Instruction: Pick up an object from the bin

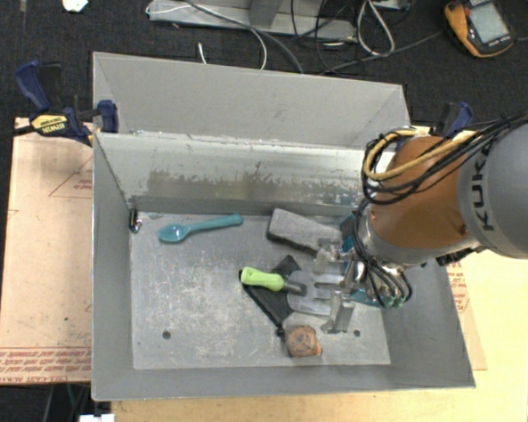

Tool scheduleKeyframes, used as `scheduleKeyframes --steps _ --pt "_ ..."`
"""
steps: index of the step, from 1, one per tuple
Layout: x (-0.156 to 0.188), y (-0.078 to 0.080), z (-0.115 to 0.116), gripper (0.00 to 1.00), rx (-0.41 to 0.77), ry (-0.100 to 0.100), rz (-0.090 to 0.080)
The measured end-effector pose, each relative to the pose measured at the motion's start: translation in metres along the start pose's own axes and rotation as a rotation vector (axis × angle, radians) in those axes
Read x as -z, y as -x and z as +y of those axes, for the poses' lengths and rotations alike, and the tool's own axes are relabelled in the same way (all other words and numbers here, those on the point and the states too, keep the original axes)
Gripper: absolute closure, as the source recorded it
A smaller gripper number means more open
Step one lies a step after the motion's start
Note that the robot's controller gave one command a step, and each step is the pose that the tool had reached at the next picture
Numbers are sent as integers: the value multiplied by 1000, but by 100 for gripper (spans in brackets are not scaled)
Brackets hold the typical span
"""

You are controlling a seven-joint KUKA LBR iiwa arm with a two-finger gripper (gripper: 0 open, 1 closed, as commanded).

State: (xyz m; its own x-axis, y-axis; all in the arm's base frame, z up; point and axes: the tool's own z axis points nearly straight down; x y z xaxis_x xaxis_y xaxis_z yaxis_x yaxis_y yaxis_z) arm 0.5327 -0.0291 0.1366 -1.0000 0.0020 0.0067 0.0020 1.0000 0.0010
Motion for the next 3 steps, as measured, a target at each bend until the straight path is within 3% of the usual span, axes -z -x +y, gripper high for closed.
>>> scheduleKeyframes --steps 1,2,3 --pt "4 2 0 0 1 -1 -7" --pt "-69 -39 -2 0 -44 1 -1" --pt "-67 -39 -2 0 -25 -1 -11"
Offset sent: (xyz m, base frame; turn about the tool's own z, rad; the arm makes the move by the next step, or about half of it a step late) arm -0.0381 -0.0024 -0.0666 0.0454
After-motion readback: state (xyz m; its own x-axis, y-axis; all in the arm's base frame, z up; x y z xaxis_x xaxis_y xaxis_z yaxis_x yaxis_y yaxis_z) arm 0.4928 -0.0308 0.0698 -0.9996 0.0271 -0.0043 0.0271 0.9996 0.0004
